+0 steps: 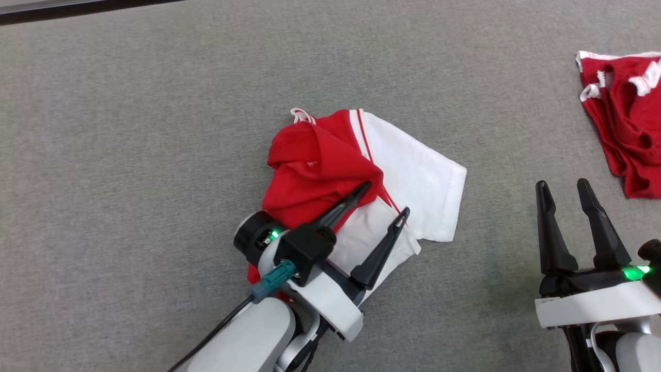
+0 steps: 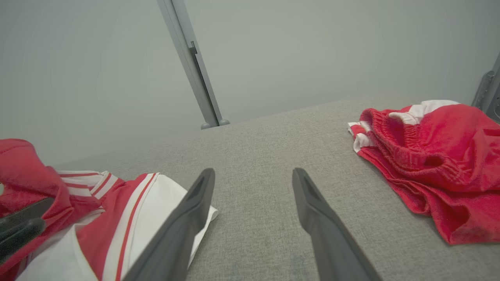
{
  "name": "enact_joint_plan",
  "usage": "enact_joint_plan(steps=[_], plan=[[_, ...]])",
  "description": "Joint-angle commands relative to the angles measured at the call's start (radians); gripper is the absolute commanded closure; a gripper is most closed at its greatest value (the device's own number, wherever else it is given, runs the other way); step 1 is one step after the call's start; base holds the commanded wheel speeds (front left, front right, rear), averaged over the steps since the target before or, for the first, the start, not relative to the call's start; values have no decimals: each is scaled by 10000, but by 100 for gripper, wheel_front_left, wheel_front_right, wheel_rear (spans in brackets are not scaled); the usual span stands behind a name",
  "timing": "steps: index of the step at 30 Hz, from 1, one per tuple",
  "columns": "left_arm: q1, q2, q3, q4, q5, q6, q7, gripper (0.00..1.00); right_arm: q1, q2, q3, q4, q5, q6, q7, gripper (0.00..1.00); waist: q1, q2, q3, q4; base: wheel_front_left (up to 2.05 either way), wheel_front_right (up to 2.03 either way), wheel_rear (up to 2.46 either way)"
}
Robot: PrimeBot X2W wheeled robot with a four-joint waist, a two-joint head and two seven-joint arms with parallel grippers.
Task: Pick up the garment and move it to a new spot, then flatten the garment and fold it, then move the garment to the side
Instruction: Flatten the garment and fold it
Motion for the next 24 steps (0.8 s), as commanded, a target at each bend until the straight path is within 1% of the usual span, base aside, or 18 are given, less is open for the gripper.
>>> enact_joint_plan(steps=[1,4,9,13,17,20,24], plan=[[-92,104,123,-148,93,74,-223,0,-132,-77,-19,-35,-52,1,-34,0,0,0,-100,174,0,0,0],[94,245,345,-525,100,245,-512,0,-125,-161,-52,-107,-90,1,5,0,0,0,-249,438,0,0,0],[404,602,903,-1294,237,829,-774,0,-70,-251,-162,-245,-184,1,90,0,0,0,-500,830,0,0,0],[781,892,1594,-1718,102,1372,-879,0,67,-304,-202,-346,-302,1,194,0,0,0,-709,1096,0,0,0],[1146,1252,2557,-1848,-162,1876,-965,0,244,-378,-246,-463,-427,1,332,0,0,0,-916,1330,0,0,0],[1470,1539,3244,-1783,-400,2087,-996,0,419,-435,-245,-502,-507,1,437,0,0,0,-1148,1488,0,0,0],[2002,1871,4049,-1648,-686,2215,-1020,0,703,-494,-205,-564,-608,1,585,0,0,0,-1503,1604,0,0,0]])
